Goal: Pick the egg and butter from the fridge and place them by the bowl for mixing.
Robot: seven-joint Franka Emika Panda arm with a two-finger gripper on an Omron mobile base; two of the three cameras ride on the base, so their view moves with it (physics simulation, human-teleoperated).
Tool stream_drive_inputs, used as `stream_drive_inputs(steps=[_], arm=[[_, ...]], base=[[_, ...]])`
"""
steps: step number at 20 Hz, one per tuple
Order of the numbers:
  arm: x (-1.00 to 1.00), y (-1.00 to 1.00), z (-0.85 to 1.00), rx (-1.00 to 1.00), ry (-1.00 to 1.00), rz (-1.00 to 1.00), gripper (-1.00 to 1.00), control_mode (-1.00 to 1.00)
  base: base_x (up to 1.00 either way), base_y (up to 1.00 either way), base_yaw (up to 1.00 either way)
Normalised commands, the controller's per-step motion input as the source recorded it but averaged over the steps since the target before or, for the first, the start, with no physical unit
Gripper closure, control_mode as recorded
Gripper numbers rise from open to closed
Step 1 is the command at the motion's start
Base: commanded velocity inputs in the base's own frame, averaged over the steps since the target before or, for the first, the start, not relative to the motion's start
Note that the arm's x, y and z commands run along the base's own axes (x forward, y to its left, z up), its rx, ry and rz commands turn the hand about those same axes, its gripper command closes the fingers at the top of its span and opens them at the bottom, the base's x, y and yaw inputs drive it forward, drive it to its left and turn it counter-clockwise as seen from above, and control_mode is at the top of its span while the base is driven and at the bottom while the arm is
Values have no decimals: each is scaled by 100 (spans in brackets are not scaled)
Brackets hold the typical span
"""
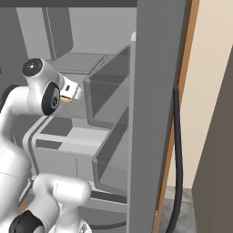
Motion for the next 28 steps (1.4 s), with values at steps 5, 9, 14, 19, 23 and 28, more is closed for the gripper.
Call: stream_drive_inputs(steps=[5, 9, 14, 19, 23, 28], arm=[[-22, 3, -9, 4, 8, -5, 100, -100], [0, 0, 0, 0, 0, 0, 100, 100], [0, 0, 0, 0, 0, 0, 100, 100], [0, 0, 0, 0, 0, 0, 100, 100], [0, 0, 0, 0, 0, 0, 100, 100], [0, 0, 0, 0, 0, 0, 100, 100]], base=[[0, 0, 0], [-8, 0, 0], [-66, 0, -6], [-78, 0, -1], [-81, 0, 0], [-87, 0, -1]])
